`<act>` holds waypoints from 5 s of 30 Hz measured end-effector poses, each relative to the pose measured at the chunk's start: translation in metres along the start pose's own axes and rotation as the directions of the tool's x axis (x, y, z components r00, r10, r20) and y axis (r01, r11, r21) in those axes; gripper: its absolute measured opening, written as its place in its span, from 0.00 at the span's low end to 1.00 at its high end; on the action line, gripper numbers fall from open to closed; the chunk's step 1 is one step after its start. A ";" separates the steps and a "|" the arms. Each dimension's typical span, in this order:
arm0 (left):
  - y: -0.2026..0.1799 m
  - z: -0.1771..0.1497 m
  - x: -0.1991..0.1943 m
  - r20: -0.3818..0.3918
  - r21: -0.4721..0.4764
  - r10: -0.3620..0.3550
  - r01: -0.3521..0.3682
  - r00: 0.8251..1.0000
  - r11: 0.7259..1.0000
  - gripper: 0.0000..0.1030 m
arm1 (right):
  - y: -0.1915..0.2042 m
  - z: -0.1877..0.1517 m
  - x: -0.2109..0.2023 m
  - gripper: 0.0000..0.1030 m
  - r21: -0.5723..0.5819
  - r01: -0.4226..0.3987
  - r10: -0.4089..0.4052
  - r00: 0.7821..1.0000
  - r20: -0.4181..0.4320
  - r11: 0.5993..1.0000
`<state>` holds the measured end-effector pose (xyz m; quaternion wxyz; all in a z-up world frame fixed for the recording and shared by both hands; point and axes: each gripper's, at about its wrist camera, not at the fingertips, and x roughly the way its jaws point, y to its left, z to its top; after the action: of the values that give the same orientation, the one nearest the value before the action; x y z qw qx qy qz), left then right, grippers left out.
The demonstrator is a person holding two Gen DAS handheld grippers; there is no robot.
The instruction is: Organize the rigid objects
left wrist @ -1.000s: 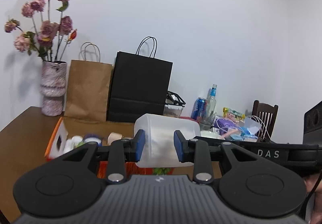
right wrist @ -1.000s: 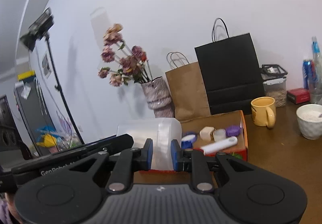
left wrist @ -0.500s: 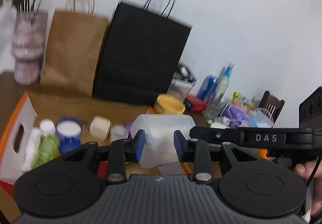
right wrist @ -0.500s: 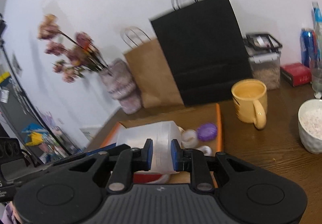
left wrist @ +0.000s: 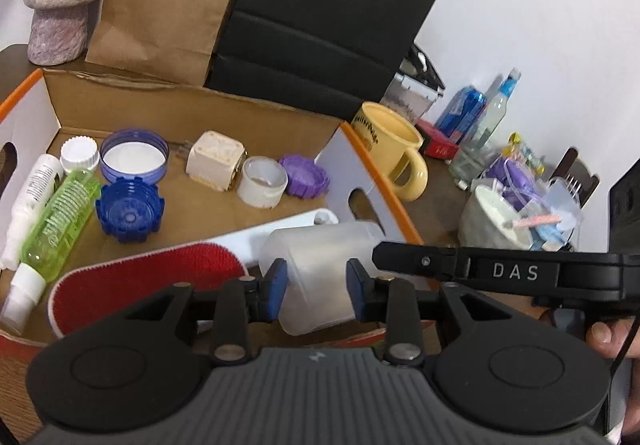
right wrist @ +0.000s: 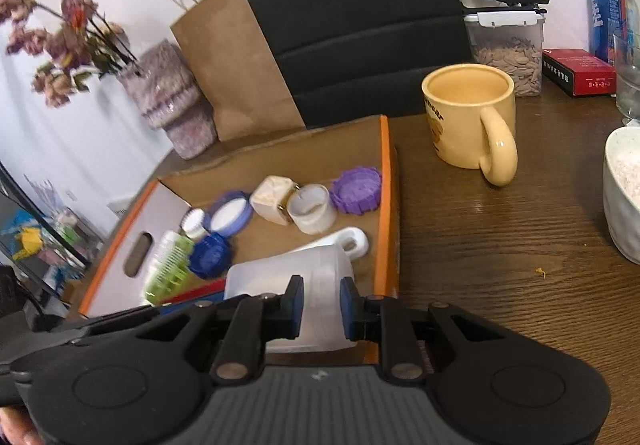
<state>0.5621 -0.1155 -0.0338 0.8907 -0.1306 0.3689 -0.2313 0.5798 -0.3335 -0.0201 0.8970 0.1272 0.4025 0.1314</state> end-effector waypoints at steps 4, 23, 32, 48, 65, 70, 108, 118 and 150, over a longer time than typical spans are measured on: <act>-0.004 -0.003 0.007 -0.015 0.012 0.017 -0.017 1.000 1.000 0.37 | 0.010 0.000 0.003 0.17 -0.062 0.065 -0.066 0.998 -0.006 0.996; -0.011 0.010 -0.063 0.019 0.128 0.252 -0.253 0.967 0.959 0.71 | 0.051 0.008 -0.034 0.45 -0.188 0.132 -0.140 0.990 -0.029 0.973; -0.010 0.008 -0.142 0.147 0.147 0.316 -0.336 0.937 0.930 0.76 | 0.080 -0.002 -0.102 0.61 -0.234 0.147 -0.131 0.988 0.083 0.961; -0.026 -0.024 -0.225 0.287 0.156 0.338 -0.392 0.896 0.906 0.78 | 0.108 -0.049 -0.159 0.69 -0.241 0.141 -0.078 0.965 0.250 0.960; -0.031 -0.118 -0.266 0.604 0.181 0.223 -0.404 0.765 0.897 0.90 | 0.106 -0.156 -0.177 0.81 -0.204 0.155 -0.016 0.832 0.555 0.967; -0.028 -0.134 -0.271 0.625 0.173 0.219 -0.407 0.749 0.897 0.91 | 0.101 -0.172 -0.175 0.81 -0.181 0.165 -0.031 0.814 0.580 0.970; -0.063 -0.297 -0.349 0.613 0.157 0.303 -0.488 0.730 0.858 1.00 | 0.143 -0.332 -0.255 0.94 -0.276 0.180 0.021 0.803 0.596 0.944; -0.066 -0.328 -0.383 0.606 0.116 0.327 -0.488 0.725 0.865 1.00 | 0.151 -0.378 -0.284 0.99 -0.221 0.205 -0.031 0.797 0.604 0.954; -0.072 -0.338 -0.402 0.581 0.097 0.349 -0.488 0.735 0.867 1.00 | 0.155 -0.413 -0.303 1.00 -0.246 0.232 -0.044 0.805 0.591 0.941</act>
<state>0.0471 0.0063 0.0008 0.9959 0.0059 0.0883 -0.0197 0.0525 -0.2403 -0.0254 0.9922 -0.0094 0.0944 0.0809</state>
